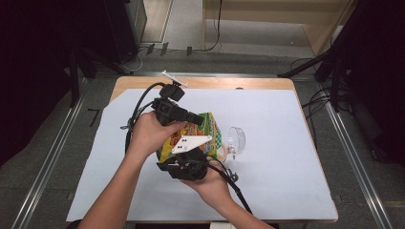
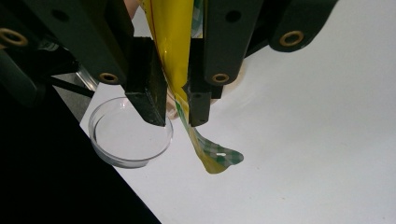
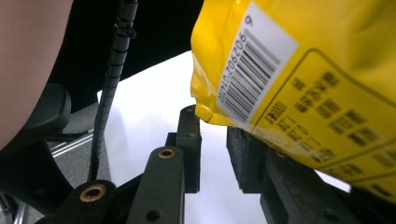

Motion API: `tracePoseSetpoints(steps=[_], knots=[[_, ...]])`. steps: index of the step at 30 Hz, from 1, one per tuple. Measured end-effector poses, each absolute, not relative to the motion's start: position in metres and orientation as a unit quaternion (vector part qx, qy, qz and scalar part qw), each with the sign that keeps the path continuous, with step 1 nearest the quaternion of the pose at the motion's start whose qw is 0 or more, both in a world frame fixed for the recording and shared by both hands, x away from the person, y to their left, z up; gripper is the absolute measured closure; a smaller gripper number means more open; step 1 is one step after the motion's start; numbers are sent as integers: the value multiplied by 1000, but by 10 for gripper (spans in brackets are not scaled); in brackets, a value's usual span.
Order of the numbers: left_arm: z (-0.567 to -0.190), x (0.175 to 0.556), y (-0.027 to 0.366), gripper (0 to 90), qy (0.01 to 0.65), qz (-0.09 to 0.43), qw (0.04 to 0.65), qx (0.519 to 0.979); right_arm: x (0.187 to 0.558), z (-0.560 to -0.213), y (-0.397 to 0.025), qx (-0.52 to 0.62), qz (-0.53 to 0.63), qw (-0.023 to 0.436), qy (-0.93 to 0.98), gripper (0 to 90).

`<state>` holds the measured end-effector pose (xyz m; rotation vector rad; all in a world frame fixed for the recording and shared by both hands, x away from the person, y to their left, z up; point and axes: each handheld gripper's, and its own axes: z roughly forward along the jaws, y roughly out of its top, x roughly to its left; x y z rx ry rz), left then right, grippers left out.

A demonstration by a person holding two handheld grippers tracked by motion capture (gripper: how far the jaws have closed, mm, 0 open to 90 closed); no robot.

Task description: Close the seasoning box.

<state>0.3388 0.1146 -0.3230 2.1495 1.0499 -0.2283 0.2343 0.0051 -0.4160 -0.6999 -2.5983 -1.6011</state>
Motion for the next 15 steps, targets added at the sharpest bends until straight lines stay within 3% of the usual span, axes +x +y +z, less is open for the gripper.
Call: tracePoseSetpoints(steps=[15], knots=[[-324, 340, 115, 780, 406, -87, 362, 834, 235, -415, 5, -220, -508, 6, -832, 764]])
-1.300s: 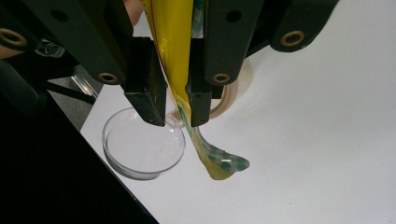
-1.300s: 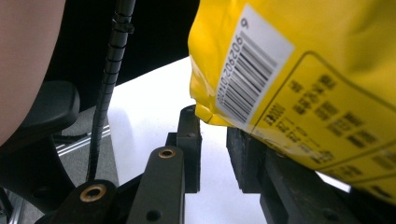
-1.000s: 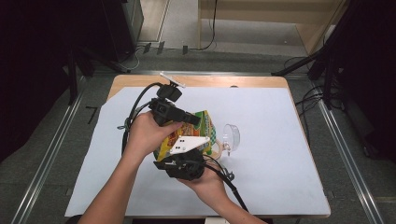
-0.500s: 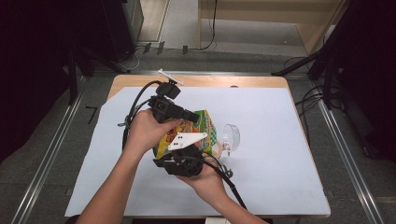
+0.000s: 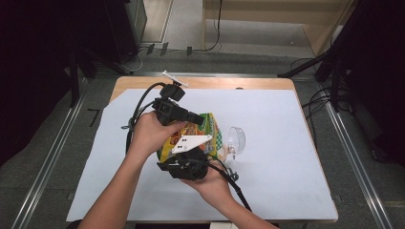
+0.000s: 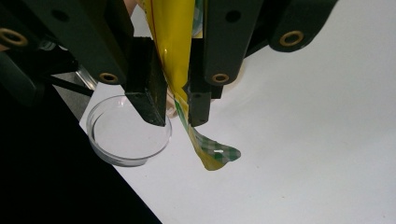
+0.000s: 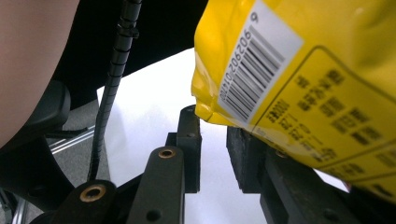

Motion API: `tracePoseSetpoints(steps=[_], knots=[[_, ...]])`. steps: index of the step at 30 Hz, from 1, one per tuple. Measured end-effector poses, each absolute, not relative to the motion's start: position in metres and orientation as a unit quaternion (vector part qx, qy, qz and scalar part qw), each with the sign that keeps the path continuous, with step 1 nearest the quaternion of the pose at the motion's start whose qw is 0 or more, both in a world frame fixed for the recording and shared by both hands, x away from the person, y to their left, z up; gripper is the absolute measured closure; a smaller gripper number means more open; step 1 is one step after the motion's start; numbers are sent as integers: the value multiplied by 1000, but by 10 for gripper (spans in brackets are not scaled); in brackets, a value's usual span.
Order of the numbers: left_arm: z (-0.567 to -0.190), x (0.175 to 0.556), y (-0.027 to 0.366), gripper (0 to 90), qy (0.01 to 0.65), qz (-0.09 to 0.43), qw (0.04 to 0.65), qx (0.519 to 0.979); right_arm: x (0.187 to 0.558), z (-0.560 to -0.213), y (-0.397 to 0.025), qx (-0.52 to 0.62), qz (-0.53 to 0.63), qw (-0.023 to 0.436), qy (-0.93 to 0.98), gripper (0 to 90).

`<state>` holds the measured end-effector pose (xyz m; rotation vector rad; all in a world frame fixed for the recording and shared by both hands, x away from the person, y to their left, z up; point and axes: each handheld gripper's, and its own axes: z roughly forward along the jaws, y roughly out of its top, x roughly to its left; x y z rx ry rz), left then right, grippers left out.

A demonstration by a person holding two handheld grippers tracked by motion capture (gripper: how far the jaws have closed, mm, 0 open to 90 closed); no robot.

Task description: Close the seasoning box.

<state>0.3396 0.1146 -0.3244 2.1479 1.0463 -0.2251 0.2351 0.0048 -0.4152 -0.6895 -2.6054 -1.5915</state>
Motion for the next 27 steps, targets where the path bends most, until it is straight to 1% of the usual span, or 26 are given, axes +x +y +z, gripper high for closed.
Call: tracePoseSetpoints(steps=[27], knots=[[-322, 334, 113, 779, 402, -87, 364, 836, 231, -416, 4, -213, -514, 1, -831, 762]])
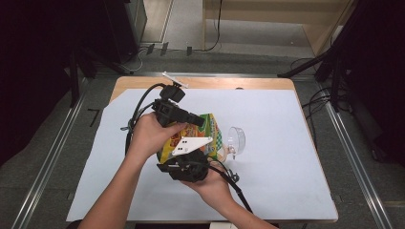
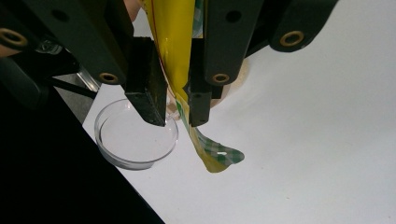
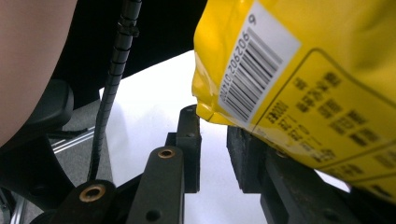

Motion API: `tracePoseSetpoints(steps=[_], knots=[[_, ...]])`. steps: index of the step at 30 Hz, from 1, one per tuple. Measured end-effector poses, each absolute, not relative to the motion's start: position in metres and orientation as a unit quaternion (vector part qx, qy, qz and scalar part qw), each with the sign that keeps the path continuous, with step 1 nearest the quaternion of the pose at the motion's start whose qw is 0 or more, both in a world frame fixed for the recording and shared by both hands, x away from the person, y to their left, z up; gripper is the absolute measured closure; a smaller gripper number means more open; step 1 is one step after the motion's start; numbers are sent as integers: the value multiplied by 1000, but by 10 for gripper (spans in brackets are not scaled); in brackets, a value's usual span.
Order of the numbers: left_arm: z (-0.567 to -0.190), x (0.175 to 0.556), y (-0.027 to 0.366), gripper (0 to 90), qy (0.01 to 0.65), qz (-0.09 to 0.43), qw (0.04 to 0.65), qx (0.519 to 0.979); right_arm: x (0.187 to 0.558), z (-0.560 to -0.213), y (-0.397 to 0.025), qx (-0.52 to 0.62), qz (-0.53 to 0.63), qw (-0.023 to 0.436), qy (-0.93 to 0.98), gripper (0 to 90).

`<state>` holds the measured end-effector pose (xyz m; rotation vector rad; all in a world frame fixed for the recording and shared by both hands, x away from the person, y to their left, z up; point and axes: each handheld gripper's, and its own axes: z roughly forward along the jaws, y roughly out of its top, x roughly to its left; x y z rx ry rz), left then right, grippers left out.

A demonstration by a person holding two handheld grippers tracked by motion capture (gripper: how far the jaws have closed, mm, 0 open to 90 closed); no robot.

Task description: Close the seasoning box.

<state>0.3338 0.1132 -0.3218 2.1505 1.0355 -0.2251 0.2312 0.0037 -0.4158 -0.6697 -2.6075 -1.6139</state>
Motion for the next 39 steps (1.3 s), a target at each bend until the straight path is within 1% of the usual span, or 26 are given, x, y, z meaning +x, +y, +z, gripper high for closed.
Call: tracePoseSetpoints(steps=[36, 39], knots=[[-320, 327, 109, 777, 394, -82, 360, 841, 225, -413, 2, -216, -518, 14, -828, 753], [-321, 328, 109, 777, 396, -85, 363, 839, 226, -414, 2, -213, -517, 8, -829, 755]])
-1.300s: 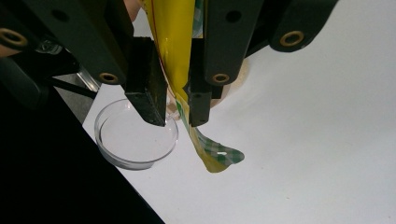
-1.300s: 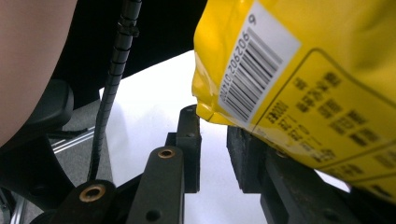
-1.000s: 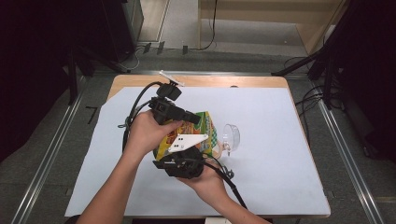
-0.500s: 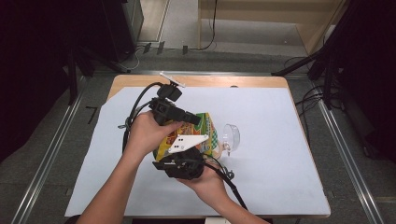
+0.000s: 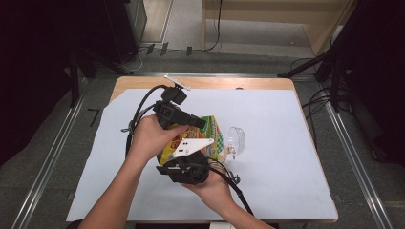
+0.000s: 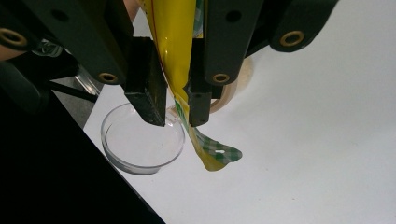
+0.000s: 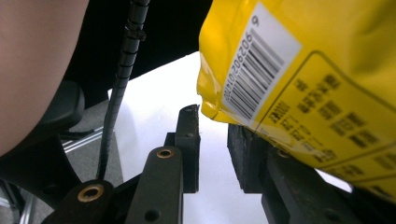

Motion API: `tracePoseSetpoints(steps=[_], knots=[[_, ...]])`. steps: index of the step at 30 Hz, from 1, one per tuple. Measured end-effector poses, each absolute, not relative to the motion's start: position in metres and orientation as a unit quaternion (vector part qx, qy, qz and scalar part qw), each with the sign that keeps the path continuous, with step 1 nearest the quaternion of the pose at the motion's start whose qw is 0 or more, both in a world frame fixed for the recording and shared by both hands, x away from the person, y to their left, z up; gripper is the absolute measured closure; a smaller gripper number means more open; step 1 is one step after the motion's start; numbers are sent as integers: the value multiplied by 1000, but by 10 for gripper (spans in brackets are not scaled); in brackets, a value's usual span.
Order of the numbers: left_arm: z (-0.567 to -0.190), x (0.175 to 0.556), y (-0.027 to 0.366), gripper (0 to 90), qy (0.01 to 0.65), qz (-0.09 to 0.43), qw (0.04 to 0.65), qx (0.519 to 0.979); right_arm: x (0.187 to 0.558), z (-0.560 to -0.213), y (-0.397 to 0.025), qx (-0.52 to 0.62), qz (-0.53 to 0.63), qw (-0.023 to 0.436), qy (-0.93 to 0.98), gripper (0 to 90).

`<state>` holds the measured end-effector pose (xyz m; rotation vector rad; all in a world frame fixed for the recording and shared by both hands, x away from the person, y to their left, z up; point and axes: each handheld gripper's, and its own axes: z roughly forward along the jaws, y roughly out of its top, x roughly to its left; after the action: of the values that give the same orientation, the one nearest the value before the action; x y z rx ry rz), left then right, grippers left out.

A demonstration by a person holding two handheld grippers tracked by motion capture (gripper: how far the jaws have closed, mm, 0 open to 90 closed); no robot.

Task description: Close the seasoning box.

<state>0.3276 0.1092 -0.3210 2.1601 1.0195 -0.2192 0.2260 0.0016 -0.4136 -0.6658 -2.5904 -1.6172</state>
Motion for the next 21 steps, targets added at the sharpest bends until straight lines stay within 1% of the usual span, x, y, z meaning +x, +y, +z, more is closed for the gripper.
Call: tracePoseSetpoints(steps=[21], knots=[[-320, 326, 111, 773, 394, -87, 366, 839, 224, -414, 2, -210, -519, 8, -829, 751]])
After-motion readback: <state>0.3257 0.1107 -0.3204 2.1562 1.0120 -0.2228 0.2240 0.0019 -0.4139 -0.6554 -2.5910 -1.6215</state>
